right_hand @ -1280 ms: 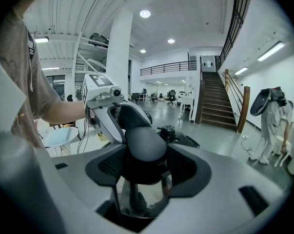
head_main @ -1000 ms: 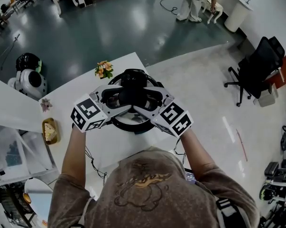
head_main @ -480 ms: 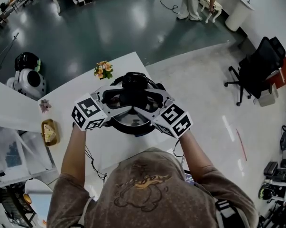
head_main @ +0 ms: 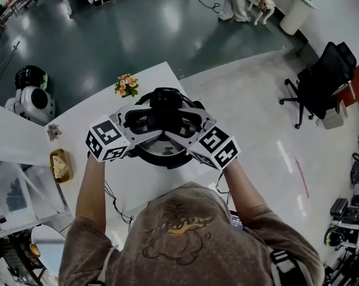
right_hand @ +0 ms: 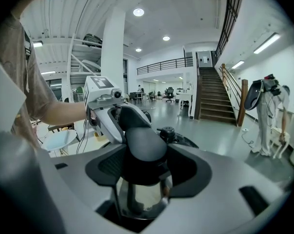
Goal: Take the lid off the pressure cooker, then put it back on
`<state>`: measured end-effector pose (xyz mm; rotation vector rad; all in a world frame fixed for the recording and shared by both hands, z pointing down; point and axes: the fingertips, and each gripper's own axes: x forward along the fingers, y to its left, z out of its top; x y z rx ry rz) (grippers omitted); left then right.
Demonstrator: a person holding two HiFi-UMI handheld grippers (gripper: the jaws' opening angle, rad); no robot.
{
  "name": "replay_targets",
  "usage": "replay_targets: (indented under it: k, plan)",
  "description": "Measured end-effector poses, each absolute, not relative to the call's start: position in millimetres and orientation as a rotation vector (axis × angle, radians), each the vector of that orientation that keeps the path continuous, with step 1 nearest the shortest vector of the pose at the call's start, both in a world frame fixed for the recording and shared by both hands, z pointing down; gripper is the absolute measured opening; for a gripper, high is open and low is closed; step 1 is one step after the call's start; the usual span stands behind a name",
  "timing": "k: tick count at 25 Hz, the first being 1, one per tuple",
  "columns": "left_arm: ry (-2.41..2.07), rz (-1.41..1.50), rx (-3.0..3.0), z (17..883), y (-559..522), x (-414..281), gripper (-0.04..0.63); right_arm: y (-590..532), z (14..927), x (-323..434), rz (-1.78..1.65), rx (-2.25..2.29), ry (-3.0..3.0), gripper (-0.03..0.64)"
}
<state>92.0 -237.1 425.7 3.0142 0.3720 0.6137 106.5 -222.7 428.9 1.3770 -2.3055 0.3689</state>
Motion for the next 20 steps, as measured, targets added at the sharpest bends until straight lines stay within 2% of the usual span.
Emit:
replay_targets:
  k: [20]
  plan:
    - [0.320, 0.603, 3.012, 424.3, -236.9, 94.3, 0.270, -222.0, 427.8, 109.4, 0.312, 1.360, -2.378, 0.261]
